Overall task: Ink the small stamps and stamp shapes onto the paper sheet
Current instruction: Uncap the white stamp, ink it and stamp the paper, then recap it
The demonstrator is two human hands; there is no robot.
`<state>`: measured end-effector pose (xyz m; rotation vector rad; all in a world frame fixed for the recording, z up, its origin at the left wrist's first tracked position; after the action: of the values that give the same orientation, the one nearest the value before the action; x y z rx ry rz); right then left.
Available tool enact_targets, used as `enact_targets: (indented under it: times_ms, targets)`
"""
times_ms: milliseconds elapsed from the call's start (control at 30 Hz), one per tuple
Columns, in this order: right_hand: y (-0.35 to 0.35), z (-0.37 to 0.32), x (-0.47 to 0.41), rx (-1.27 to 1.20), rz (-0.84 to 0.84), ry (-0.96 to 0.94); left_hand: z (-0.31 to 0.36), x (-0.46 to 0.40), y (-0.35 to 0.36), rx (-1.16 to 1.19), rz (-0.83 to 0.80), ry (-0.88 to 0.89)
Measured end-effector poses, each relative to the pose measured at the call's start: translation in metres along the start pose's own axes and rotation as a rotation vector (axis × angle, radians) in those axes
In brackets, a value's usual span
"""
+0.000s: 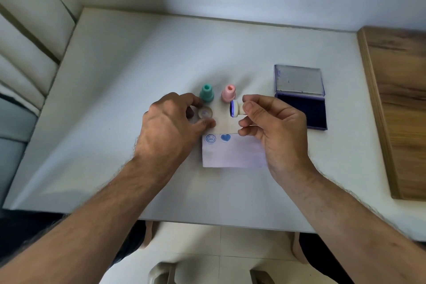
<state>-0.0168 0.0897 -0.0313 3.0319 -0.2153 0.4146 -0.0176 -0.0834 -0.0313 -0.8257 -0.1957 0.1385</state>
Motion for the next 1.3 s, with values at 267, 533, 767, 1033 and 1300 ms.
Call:
enact_targets:
  times_ms: [267, 533, 767, 1033, 1300]
  targets:
    - [0.006, -0.002, 0.0, -0.026, -0.057, -0.02, 0.009, 0.007, -0.01, 0.067, 0.043, -0.008]
    - [0.008, -0.005, 0.001, 0.045, -0.08, -0.078, 0.02, 0.013, -0.012, 0.218, 0.025, 0.08]
    - [0.009, -0.002, 0.002, 0.058, -0.087, -0.074, 0.024, 0.014, -0.011, 0.267, -0.011, 0.114]
    - [0.007, -0.004, 0.002, -0.004, -0.075, -0.003, 0.023, 0.007, -0.009, 0.437, -0.089, 0.031]
    - [0.006, -0.006, 0.001, -0.01, -0.072, -0.022, 0.024, 0.003, -0.011, 0.821, -0.188, -0.075]
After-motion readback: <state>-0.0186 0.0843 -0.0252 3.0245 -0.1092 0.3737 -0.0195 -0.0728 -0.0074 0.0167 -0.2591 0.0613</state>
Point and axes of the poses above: each hand's wrist, its own x-axis away from the middle knuckle, its own y-axis out of the palm, z = x × y, the point moved 1 cm from there along -x, towards the middle knuckle, and after that the axes turned 5 degrees about x, right-handed, at the moved point
